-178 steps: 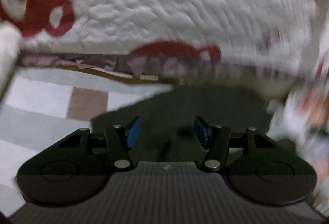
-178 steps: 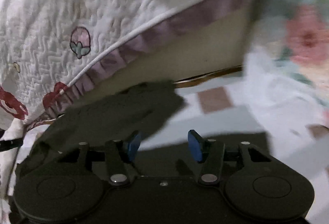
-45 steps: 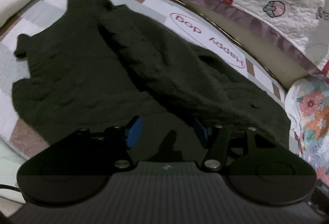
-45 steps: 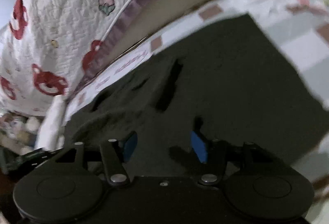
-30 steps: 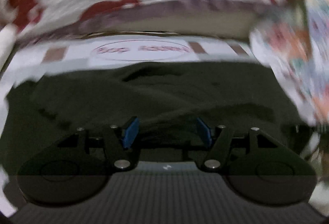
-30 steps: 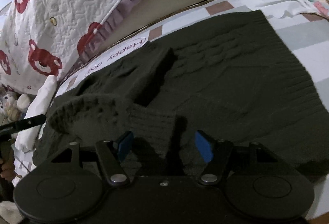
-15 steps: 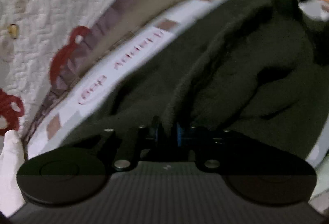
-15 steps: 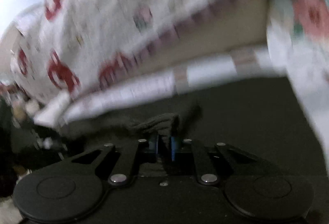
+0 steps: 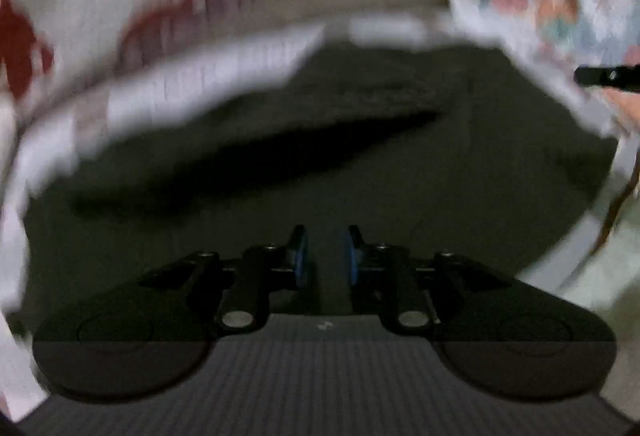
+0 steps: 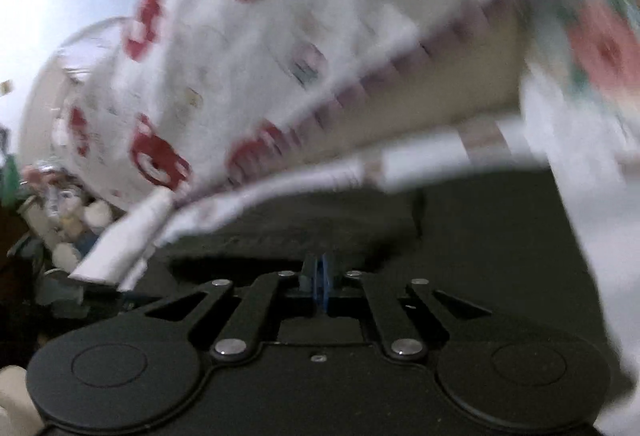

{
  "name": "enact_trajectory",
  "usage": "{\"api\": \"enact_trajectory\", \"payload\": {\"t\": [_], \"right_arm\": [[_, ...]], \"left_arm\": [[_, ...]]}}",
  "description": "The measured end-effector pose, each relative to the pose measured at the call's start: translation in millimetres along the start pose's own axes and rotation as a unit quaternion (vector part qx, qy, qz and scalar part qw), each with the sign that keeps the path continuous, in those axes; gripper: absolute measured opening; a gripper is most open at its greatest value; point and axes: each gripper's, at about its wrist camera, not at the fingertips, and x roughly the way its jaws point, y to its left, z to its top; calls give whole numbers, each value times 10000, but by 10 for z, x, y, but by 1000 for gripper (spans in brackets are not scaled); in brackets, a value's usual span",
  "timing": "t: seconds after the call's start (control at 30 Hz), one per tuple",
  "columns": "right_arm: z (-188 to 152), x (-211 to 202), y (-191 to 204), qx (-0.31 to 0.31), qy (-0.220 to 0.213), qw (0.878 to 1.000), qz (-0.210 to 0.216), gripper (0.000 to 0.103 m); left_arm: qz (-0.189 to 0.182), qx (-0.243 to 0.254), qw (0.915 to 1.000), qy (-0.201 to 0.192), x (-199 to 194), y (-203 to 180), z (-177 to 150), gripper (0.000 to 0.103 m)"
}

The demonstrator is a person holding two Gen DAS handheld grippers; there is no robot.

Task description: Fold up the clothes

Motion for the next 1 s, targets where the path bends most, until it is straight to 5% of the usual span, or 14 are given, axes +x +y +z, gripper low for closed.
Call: {"api": "enact_trajectory", "payload": {"t": [0.13, 0.23, 0.3, 0.33, 0.4, 0.47, 0.53, 0.57, 0.6, 0.73, 0.9, 1.0], "right_arm": [[3, 231, -154, 544, 52, 9985, 66, 18], [182, 569, -309, 845, 8, 9963, 132, 56], [290, 915, -537, 1496, 312, 9882, 134, 61], [343, 1087, -651, 1819, 465, 9821, 137, 69], [361, 1350, -825, 2371, 677, 9688, 233, 69], [362, 1529, -946, 2631, 594, 9628, 172, 68], [404, 1581, -897, 2380, 346, 9706, 90, 61], [433, 1571, -836, 2167, 227, 9759, 83, 28], [459, 1551, -771, 1948, 132, 9807, 126, 11], [558, 1306, -504, 1293, -448, 9886, 625, 12], [673, 531, -172, 899, -1208, 9860, 720, 12], [439, 123, -160, 1046, -1097, 9869, 546, 12]], "left_arm": [[214, -387, 9990, 56, -45, 206, -96, 35], [196, -1197, 9926, -97, -131, 523, 26, 48], [190, -1893, 9816, -165, -166, 772, 87, 50], [107, -2296, 9731, -158, -181, 945, 122, 50], [-13, -3042, 9525, -166, -192, 1327, 178, 56], [74, -3713, 9282, -213, -178, 1686, 216, 56], [153, -4166, 9088, -173, -153, 1908, 204, 56], [169, -4289, 9031, -160, -132, 1965, 201, 56], [164, -4369, 8993, -139, -106, 2018, 205, 56], [208, -4372, 8990, -118, 7, 2147, 271, 56], [95, -4592, 8881, -197, 4, 2249, 201, 56], [6, -4709, 8817, -287, 25, 2280, 121, 56]]}}
